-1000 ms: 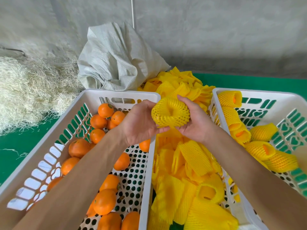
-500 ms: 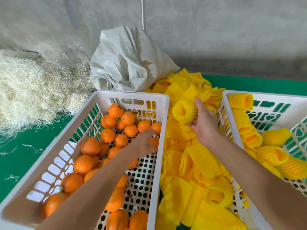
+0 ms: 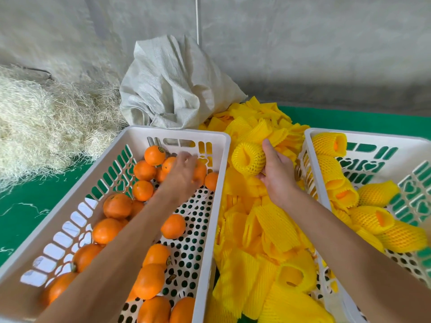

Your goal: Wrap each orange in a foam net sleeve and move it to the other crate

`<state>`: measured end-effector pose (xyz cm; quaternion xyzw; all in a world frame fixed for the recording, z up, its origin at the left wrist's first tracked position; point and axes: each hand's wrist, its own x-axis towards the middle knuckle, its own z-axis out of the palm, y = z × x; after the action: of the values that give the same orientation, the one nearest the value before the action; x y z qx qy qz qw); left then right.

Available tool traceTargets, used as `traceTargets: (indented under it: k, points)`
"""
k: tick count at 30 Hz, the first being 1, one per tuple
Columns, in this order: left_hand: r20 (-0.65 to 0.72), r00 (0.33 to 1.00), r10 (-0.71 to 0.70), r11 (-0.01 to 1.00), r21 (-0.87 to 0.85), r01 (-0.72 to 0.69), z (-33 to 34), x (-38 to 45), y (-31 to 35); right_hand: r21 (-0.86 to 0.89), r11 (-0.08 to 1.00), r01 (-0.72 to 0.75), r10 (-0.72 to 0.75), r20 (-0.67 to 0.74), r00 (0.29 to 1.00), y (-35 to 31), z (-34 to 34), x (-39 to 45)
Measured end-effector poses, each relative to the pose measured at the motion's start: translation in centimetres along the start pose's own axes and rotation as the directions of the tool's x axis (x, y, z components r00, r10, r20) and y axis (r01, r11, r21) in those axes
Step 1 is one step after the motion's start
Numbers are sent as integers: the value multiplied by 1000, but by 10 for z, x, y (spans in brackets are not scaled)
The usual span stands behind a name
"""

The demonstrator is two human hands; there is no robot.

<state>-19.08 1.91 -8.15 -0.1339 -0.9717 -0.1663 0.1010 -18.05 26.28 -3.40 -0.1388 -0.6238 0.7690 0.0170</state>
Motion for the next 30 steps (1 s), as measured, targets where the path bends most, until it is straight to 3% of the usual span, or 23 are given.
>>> traceTargets:
  k: [2,3,5,7,9,13,17,23,25,28,30]
  points:
    - [-221,972,-75,989,-138,45,-30,9,9,-21,999,24,-25,-21,999,-2,0,-2]
    - [-285,949,-133,954,-295,45,-43,11,16,-31,999,40,-41,-38,998,-2,1,-2]
    - [-283,929,-238,762,-648,-3,-62,9,40,-84,992,90,-95,-61,994,-4,2,-4]
    - [-217,960,-176,596,-800,-71,-67,6,65,-142,977,157,-165,-44,985,-6,4,-9]
    - [-159,984,-79,568,-818,-87,-58,0,84,-165,958,235,-240,-6,971,-7,4,-13]
    - [-89,987,-132,525,-851,-7,-31,-7,97,-168,868,468,-466,52,883,-8,6,-20]
    - [-96,990,-106,429,-903,-42,-22,-9,96,-244,733,635,-616,158,772,-10,9,-27]
    - [31,996,-84,234,-971,50,-24,-8,101,-434,279,857,-793,399,460,-6,13,-32]
    - [63,993,-98,216,-973,83,-30,-5,97,-509,154,847,-785,457,417,-2,15,-34]
    - [127,990,-57,-11,-992,127,-38,-6,99,-584,4,812,-773,513,373,-1,15,-34]
    - [122,987,-101,-3,-992,122,-36,-7,101,-578,-84,812,-768,557,317,-3,13,-33]
